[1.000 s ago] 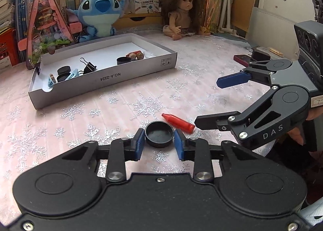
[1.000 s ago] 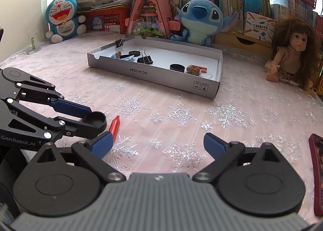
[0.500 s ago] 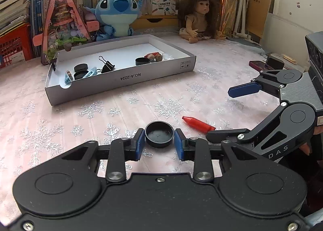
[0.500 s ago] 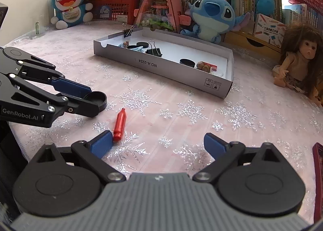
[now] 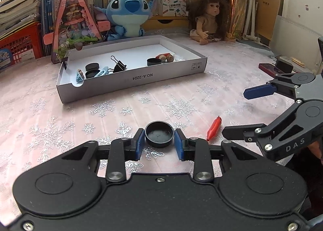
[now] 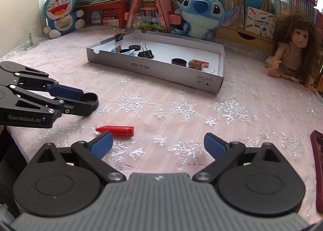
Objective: Organize rigid objects
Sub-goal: 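Grasp the last black lid with the left tool while the right tool grasps the red crayon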
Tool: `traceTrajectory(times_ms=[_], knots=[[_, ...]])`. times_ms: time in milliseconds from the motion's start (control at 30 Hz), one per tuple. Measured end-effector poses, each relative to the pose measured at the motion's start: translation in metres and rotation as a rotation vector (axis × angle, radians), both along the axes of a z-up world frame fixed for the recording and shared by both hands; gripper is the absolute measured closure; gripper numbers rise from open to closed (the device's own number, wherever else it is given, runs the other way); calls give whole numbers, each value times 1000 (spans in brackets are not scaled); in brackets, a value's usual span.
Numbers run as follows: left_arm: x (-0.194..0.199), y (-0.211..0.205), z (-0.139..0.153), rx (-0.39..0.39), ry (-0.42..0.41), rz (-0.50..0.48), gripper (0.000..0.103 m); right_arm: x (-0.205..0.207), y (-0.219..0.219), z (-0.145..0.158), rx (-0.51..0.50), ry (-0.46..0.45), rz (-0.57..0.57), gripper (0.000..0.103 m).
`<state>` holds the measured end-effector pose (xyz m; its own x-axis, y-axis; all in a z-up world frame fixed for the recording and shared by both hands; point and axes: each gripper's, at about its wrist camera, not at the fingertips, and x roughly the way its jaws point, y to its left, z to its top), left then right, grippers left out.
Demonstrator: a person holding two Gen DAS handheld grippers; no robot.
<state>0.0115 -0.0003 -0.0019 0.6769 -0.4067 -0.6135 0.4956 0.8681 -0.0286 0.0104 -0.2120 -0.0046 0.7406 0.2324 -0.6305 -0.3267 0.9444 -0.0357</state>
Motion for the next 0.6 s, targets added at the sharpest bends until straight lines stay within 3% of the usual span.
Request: traceTrajectory(times_ms=[267,600], knots=[[-4,14,2,-3,-5,118,73,-11,28,-1,69,-7,24,12],[-4,25,1,-17,-6,185,73,-10,43,-6,51,-22,-15,40]])
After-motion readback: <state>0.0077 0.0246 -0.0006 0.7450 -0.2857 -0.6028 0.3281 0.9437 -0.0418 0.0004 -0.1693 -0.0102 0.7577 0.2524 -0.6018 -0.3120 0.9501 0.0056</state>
